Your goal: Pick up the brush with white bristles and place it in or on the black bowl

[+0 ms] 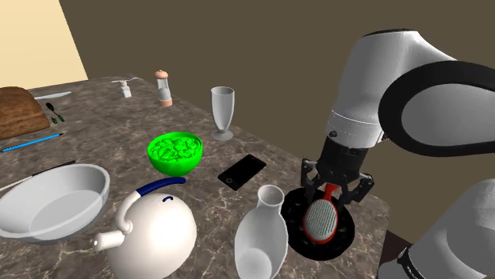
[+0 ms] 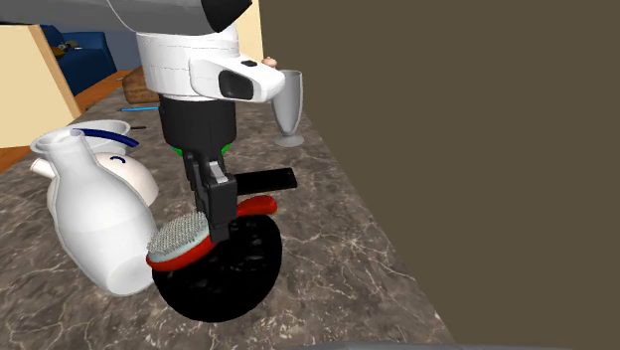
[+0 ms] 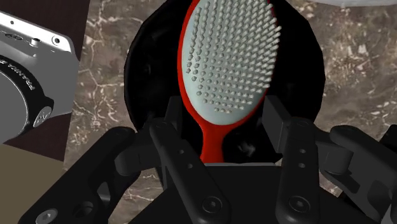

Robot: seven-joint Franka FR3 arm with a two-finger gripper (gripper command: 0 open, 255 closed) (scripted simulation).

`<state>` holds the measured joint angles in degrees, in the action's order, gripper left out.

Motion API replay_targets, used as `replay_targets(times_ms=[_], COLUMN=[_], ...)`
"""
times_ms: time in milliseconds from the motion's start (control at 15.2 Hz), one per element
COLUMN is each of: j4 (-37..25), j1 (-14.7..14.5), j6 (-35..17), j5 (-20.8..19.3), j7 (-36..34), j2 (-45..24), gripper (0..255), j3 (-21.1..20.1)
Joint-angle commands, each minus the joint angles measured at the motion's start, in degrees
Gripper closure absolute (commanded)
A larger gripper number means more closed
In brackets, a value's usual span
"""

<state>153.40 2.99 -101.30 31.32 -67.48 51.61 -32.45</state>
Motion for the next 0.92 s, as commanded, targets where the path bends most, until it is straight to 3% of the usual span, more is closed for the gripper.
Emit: replay_targets(times_ms=[0,528,594,858], j4=[1.2,1.6,1.6,1.6], j1=[-0.1,-0.2,-0.2,-0.2], j6=[-1.7,-2.2,-2.1,-2.1], j5=[0.7,0.9,0.9,1.0], j7=[0.2,0.3,0.2,0.2], j2=[-0.5,-0.6,-0.5,-0.5], gripper=[255,255,0,0], j3=[-0.9,-1.1,-1.1,-1.1])
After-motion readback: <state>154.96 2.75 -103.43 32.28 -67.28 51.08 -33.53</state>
